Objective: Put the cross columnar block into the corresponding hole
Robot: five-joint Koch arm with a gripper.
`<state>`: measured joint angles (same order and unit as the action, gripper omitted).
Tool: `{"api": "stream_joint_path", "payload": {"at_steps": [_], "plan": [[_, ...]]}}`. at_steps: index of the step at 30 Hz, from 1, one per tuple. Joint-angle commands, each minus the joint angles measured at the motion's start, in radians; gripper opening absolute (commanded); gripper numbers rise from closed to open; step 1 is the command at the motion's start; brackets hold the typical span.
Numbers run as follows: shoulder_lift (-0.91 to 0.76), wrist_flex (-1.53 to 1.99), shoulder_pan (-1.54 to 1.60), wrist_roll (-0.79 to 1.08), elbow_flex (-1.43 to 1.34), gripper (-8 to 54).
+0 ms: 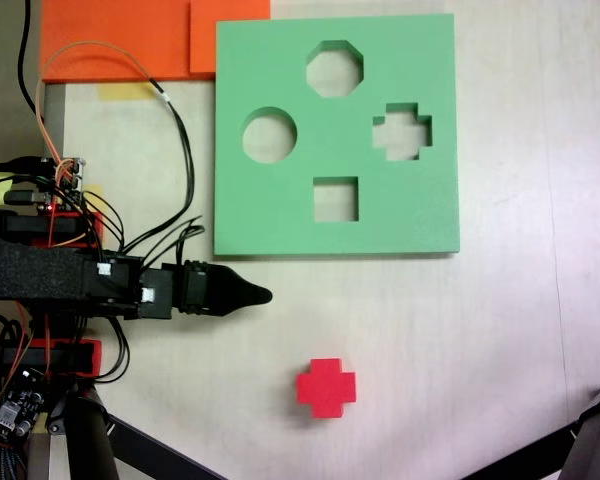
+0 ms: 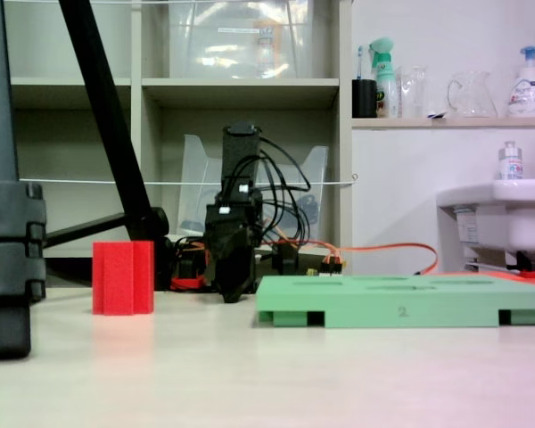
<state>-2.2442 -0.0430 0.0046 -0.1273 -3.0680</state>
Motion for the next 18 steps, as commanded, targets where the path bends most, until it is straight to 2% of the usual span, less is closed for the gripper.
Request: {"api": "stream_joint_path", "payload": {"at_steps": [1,13,14,17,18], "plan": [[-0.075,0.035,-0.011,-0.006,-0.067,34.5],[-0.074,0.035,-0.023,-0.012,-0.067,34.6],[-0.074,0.034,-0.046,-0.046,-0.067,35.1],[-0.075,-0.026,-0.092,-0.367,-0.067,35.7],[-0.075,-0.071,-0.114,-0.416,-0.067,35.6]]}}
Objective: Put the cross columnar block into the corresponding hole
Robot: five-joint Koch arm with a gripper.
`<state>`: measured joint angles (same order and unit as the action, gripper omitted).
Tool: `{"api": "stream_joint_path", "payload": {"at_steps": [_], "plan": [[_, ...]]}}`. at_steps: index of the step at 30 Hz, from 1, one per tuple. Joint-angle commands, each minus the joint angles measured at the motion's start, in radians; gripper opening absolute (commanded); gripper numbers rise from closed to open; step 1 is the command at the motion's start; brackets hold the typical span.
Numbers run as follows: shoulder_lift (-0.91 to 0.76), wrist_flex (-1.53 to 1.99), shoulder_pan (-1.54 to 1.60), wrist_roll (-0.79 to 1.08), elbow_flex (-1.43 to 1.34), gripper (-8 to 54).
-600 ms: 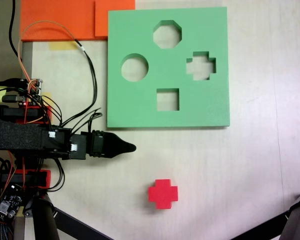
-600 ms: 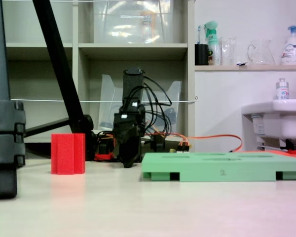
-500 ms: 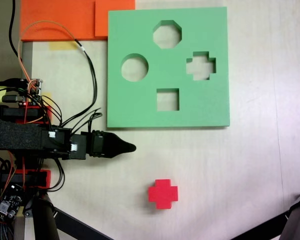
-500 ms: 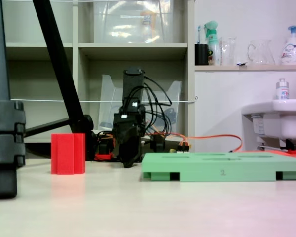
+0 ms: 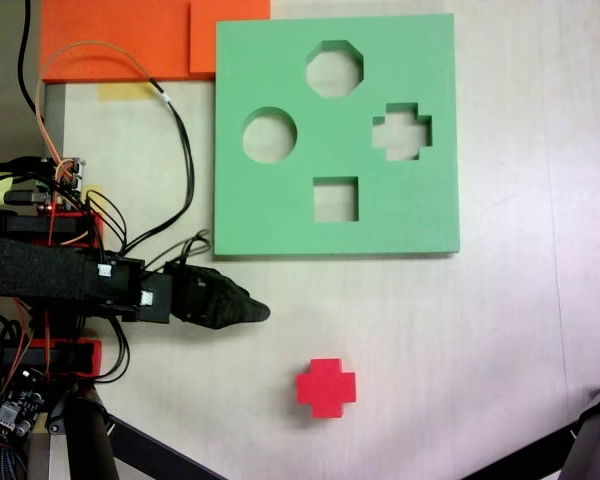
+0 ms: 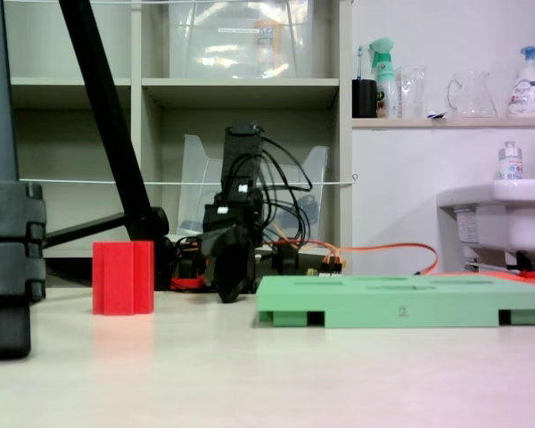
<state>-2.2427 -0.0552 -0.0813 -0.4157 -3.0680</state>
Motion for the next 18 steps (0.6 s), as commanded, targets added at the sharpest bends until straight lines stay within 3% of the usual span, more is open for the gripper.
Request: {"api": "stream_joint_path", "payload": {"at_steps": [1,4,8,13,18], "plan": [[-0.077,-0.144,-0.04,-0.193,-0.067,35.0],[-0.077,-0.301,-0.071,-0.359,-0.011,32.2],[-0.077,-0.224,-0.141,-0.672,0.172,32.1],[-0.077,0.316,-0.146,-0.989,0.537,32.2],[-0.029,0.744,-0.17,-1.02,0.851,32.1]]}}
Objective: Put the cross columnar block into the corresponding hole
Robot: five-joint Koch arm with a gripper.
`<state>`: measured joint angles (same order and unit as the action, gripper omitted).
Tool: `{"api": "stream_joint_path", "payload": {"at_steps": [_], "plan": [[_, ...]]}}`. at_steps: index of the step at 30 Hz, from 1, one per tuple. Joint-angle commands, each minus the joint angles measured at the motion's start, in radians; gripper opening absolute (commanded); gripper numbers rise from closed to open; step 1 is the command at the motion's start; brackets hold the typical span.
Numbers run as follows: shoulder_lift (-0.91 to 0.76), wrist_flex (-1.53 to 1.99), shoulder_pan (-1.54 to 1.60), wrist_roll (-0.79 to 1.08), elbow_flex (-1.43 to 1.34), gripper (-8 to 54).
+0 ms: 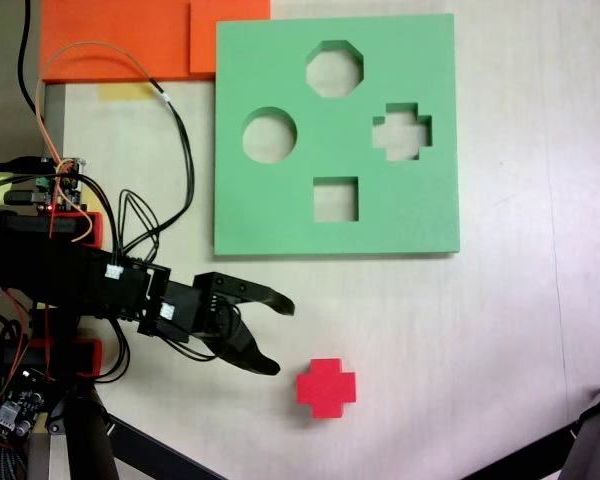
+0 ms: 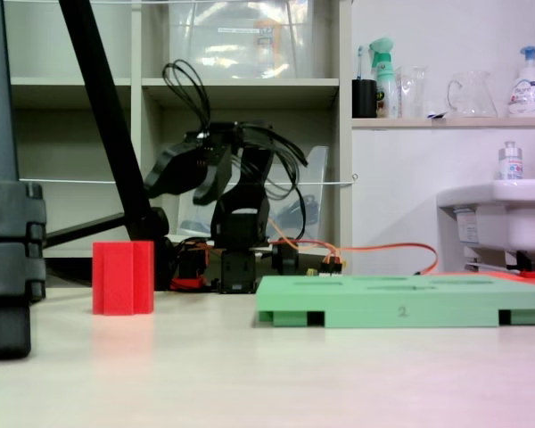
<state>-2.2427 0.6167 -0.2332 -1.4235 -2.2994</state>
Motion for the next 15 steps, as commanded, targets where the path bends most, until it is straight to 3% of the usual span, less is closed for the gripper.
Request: {"api": "stream_joint_path", "payload": {"at_steps": [1,5,10,15], "plan": [[-0.002,0.13,-0.032,-0.012,0.14,32.0],[0.19,0.367,-0.127,0.021,0.423,31.2],[0.351,0.492,-0.207,0.161,0.584,31.2],[0.612,0.741,-0.236,0.238,0.87,38.4]]}}
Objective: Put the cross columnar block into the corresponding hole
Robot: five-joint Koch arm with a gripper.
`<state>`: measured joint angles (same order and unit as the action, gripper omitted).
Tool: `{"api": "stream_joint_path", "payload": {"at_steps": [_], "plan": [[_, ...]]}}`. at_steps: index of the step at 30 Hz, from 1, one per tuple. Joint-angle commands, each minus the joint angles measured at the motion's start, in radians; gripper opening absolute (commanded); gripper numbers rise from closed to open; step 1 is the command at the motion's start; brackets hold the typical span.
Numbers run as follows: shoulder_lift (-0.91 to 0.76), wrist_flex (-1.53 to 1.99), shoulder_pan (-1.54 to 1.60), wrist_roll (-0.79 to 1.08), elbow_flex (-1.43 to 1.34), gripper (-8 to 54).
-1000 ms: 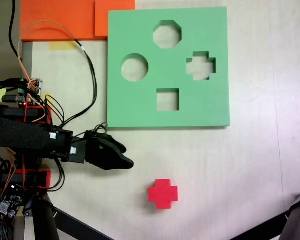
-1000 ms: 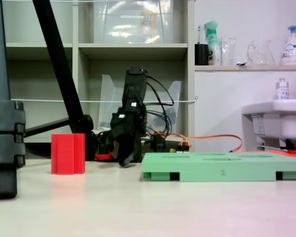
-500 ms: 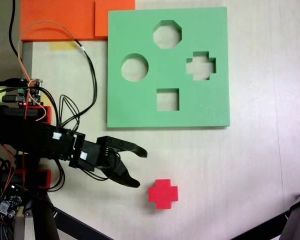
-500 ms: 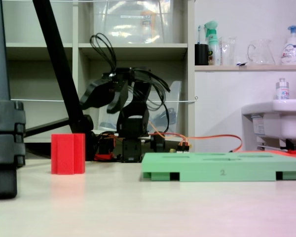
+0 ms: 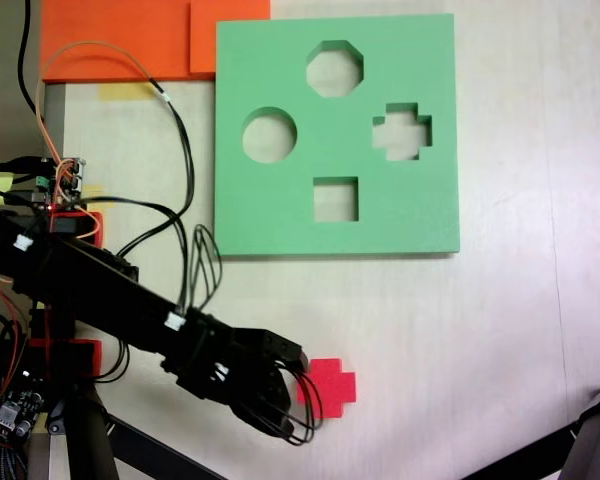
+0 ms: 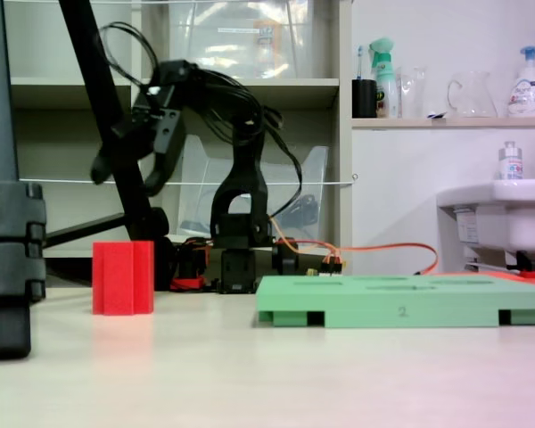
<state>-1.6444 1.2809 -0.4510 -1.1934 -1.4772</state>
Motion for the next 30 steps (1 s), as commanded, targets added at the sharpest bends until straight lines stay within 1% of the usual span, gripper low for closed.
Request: {"api": "stream_joint_path", "payload": {"at_steps": [1,4,5,9,17,26,30], "plan": [[0.055,0.115,-0.018,0.009,0.104,40.6],[0.12,0.117,-0.006,0.012,0.147,49.7],[0.138,0.117,0.002,0.014,0.156,50.9],[0.204,0.117,0.041,0.018,0.189,52.1],[0.249,0.114,0.098,0.009,0.206,52.1],[0.293,0.107,0.081,0.002,0.206,52.1],[0.341,0.095,0.075,0.005,0.206,52.1]]}}
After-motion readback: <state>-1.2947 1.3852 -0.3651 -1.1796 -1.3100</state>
